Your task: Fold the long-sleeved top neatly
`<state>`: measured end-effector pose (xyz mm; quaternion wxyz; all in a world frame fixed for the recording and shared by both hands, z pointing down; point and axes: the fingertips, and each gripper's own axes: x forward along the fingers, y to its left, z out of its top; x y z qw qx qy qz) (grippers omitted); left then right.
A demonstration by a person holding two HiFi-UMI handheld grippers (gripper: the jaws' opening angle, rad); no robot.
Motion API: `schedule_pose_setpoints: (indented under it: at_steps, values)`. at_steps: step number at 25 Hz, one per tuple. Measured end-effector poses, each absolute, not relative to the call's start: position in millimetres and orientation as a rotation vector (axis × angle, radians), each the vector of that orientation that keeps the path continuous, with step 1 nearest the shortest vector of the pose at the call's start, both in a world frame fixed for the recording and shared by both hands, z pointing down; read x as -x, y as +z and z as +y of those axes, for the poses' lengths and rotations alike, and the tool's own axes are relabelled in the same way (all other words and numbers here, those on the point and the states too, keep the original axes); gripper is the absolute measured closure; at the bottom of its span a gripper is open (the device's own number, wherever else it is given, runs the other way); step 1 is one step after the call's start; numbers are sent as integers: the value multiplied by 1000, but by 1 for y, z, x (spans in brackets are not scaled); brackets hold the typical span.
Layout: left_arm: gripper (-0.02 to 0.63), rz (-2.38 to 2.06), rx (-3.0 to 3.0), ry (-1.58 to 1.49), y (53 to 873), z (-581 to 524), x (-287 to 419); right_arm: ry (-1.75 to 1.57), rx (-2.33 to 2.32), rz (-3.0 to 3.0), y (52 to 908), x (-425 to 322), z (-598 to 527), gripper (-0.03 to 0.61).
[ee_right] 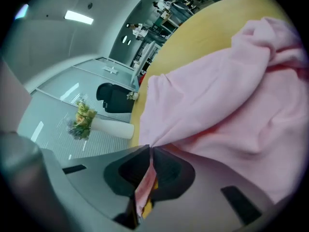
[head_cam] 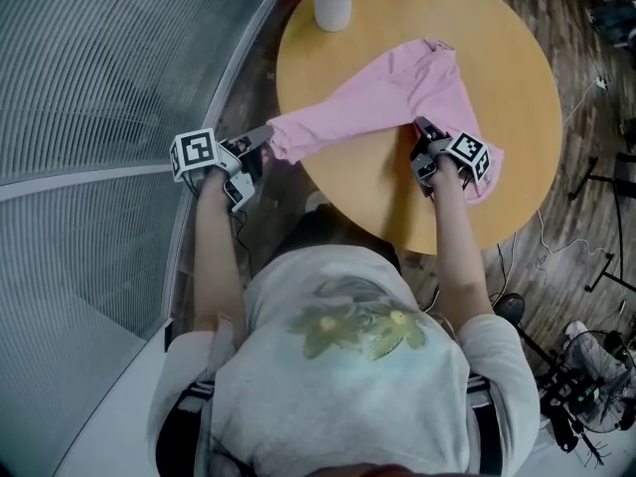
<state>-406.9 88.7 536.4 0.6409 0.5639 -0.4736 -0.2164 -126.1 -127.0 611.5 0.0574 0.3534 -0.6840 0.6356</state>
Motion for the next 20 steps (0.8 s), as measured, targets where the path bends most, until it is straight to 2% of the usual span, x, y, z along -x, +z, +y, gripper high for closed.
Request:
schedule_pose_setpoints:
  at_steps: [5, 9, 13, 14, 16, 20]
  values:
    - [588, -1079, -1148, -330, 613, 107, 396, 1935, -1163, -1960, 643, 122, -117, 543]
    - [582, -1169, -1168, -200, 635, 111, 401, 1878, -1175, -1960, 643, 123, -118, 543]
    - [470, -1172, -1299, -53, 629, 110, 397, 1775, -1155, -1983, 644, 123, -118, 538]
    - [438, -1157, -1333, -31, 625, 108, 396, 1742, -1146, -1986, 645, 122, -117, 518]
    - [420, -1156, -1384, 8, 614, 103, 398, 1697, -1124, -1988, 643, 121, -114, 431]
    - [417, -1212, -1467, 83, 586, 87, 410, 1644, -1127, -2020, 628, 111, -108, 418]
